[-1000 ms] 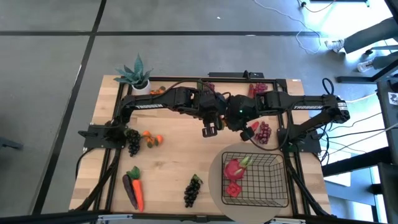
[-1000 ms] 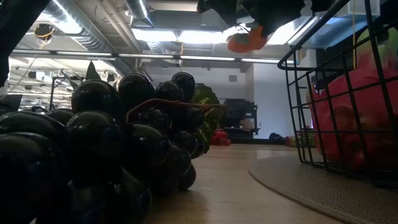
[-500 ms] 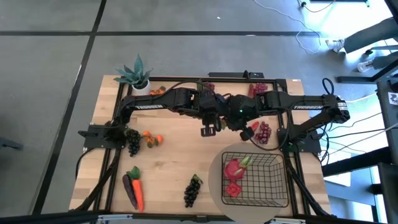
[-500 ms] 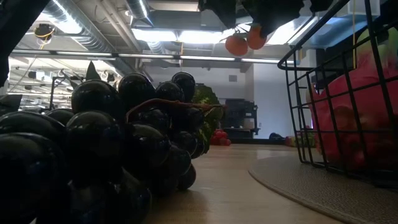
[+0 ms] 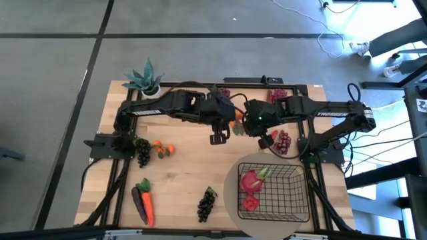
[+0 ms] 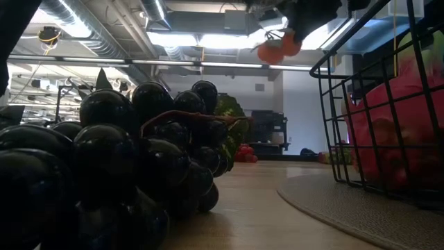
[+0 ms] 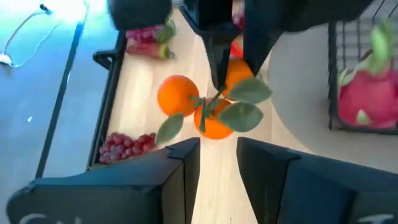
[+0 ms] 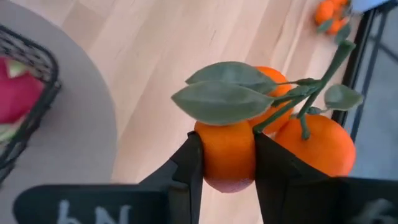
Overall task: Build produce basket
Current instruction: Put the bottom right tangerines into the black wire basket
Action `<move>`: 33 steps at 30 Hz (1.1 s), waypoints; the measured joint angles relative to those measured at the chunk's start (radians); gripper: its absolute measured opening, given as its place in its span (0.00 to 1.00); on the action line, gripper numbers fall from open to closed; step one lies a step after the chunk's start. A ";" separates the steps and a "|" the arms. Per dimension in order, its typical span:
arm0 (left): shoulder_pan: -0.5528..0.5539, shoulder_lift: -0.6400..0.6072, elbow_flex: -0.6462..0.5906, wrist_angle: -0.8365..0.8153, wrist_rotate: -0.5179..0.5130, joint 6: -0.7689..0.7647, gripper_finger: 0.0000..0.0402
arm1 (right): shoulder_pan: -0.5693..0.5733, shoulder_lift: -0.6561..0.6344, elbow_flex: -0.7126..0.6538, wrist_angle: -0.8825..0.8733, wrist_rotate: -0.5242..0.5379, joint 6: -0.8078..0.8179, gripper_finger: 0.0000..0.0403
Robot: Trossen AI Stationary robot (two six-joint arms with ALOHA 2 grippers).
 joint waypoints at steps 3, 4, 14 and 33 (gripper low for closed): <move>0.000 -0.011 -0.003 -0.030 -0.006 -0.033 0.23 | 0.006 0.000 0.036 -0.080 -0.030 0.056 0.22; 0.001 -0.014 -0.003 -0.026 -0.019 -0.051 0.23 | 0.011 -0.001 0.050 -0.116 -0.032 0.078 0.22; 0.001 -0.079 -0.003 -0.151 -0.076 -0.182 0.23 | 0.125 -0.023 0.150 -0.350 -0.033 0.254 0.22; -0.201 -0.092 -0.003 -0.093 -0.183 -0.461 0.23 | 0.618 -0.253 0.121 -0.527 -0.014 0.854 0.22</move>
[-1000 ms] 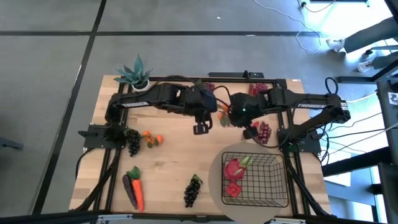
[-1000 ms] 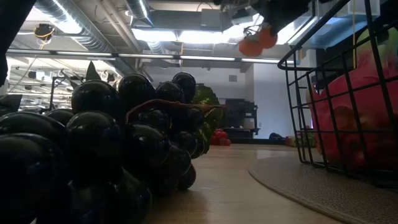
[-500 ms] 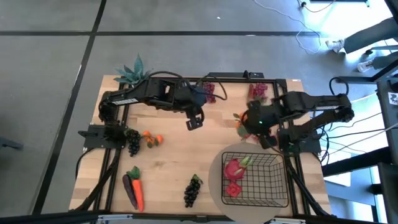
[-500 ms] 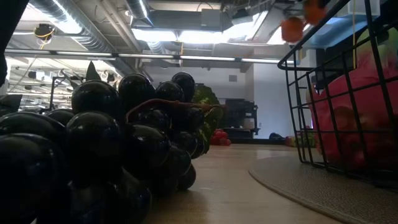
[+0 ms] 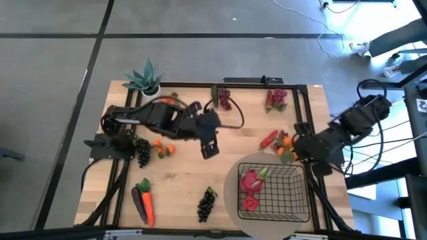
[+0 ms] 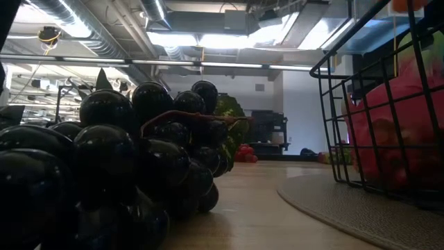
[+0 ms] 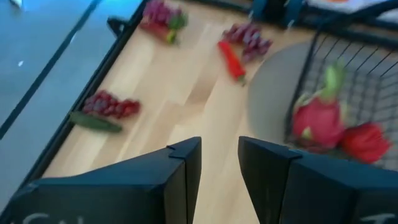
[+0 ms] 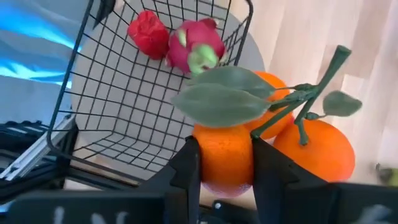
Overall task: Build produce basket
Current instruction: Put the bottom right tangerines into the black wire basket
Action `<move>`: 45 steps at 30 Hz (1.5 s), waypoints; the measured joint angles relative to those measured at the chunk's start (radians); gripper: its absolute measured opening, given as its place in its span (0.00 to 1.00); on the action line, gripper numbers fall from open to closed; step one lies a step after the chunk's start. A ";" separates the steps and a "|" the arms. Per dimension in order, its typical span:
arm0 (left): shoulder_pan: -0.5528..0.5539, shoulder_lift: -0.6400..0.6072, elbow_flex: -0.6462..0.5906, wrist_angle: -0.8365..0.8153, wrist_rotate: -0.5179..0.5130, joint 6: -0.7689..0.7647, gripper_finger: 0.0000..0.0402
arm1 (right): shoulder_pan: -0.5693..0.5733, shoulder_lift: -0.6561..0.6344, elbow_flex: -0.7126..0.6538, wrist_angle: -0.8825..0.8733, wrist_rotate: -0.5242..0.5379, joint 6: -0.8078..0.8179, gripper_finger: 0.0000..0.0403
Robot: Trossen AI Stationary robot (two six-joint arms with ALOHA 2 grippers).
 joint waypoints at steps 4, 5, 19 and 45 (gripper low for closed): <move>-0.064 0.000 0.000 0.087 -0.028 -0.003 0.23 | 0.123 -0.039 -0.098 0.069 0.066 0.139 0.22; -0.077 0.000 0.000 0.097 -0.027 -0.003 0.23 | 0.150 -0.044 -0.126 0.105 0.068 0.165 0.22; -0.156 0.001 0.000 0.114 0.103 0.014 0.23 | 0.307 0.047 -0.449 0.610 0.161 0.435 0.22; -0.162 0.001 0.000 0.139 0.144 0.016 0.23 | 0.349 0.284 -0.564 0.658 0.249 0.494 0.22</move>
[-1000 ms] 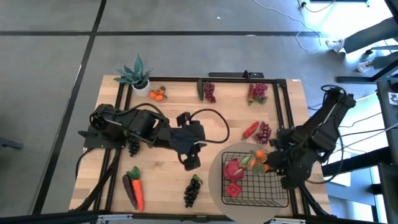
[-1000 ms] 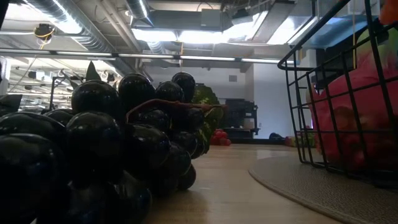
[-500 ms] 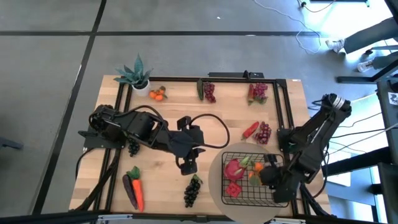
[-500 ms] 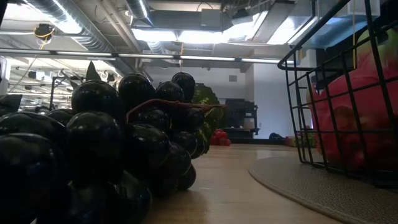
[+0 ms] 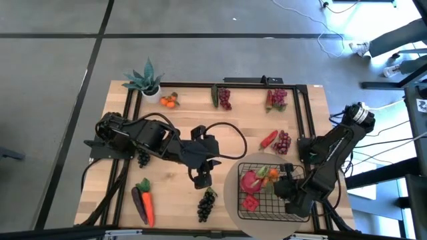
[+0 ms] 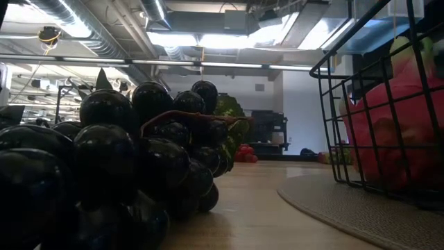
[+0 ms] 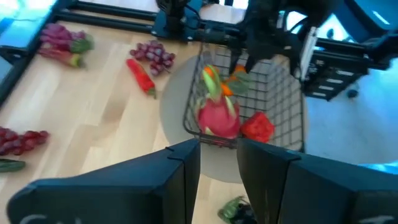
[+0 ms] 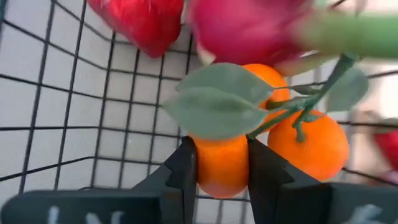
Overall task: Build produce basket
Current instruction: Put the bottom right tangerines into the black wire basket
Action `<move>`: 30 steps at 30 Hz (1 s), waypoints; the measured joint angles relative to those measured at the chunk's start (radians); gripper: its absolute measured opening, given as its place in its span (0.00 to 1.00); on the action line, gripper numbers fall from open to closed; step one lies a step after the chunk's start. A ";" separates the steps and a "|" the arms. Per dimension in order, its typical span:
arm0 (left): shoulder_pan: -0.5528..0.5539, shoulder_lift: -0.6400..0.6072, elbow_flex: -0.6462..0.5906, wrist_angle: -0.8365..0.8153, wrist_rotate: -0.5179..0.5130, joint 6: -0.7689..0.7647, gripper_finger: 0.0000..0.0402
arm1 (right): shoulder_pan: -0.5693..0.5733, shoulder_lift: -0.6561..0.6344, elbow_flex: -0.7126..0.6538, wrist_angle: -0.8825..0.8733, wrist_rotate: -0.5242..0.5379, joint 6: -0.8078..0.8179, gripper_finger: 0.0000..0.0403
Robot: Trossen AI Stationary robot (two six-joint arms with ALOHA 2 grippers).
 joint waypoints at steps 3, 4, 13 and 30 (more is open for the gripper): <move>0.001 0.000 0.000 0.006 0.052 0.001 0.23 | -0.005 0.000 -0.056 0.064 -0.027 0.038 0.22; 0.001 0.000 0.000 0.010 0.063 0.001 0.23 | -0.007 0.000 -0.069 0.082 -0.033 0.042 0.22; 0.001 0.000 0.000 0.008 0.072 0.007 0.23 | -0.034 0.000 -0.128 0.175 0.008 -0.015 0.22; 0.001 0.000 0.000 0.008 0.072 0.008 0.23 | -0.067 0.000 -0.173 0.255 -0.068 -0.096 0.33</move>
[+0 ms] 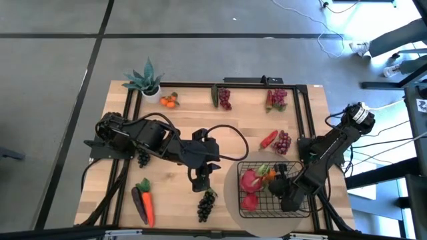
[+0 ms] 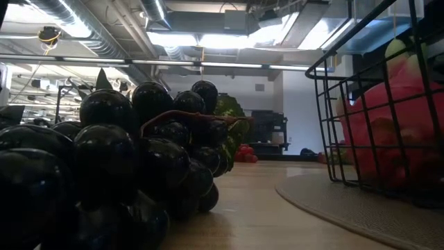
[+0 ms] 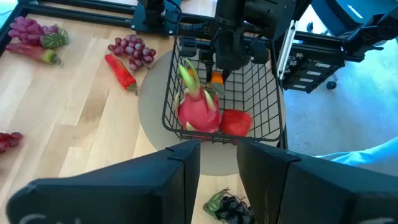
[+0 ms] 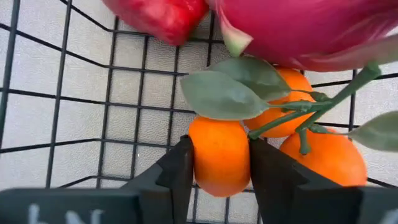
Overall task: Build produce basket
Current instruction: Put the bottom right tangerines into the black wire basket, then put the carrot into the black wire basket
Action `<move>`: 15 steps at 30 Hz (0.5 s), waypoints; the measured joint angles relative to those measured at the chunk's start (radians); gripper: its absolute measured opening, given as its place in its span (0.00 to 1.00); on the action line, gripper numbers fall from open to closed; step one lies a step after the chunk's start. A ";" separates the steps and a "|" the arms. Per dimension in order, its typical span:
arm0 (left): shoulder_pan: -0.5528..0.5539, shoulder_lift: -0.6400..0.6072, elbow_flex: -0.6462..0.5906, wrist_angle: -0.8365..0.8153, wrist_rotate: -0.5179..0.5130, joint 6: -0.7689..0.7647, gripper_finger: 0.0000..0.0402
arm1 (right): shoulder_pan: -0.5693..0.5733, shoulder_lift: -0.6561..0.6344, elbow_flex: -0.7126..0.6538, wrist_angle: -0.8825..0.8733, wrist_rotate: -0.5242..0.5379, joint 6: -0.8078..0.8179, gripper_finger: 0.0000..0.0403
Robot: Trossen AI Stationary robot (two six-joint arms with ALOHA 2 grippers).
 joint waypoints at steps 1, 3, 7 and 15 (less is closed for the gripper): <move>0.000 0.000 0.000 0.000 0.000 0.000 0.23 | 0.000 0.000 0.000 0.000 0.000 0.000 0.34; 0.000 0.000 0.000 0.000 0.000 0.000 0.23 | -0.001 0.000 0.000 0.001 0.000 0.001 0.35; 0.000 0.000 0.000 0.000 0.000 0.000 0.23 | -0.001 0.000 0.000 0.007 -0.002 0.002 0.37; 0.000 0.000 0.000 -0.002 0.000 0.000 0.23 | -0.001 0.000 0.000 0.008 -0.011 0.003 0.31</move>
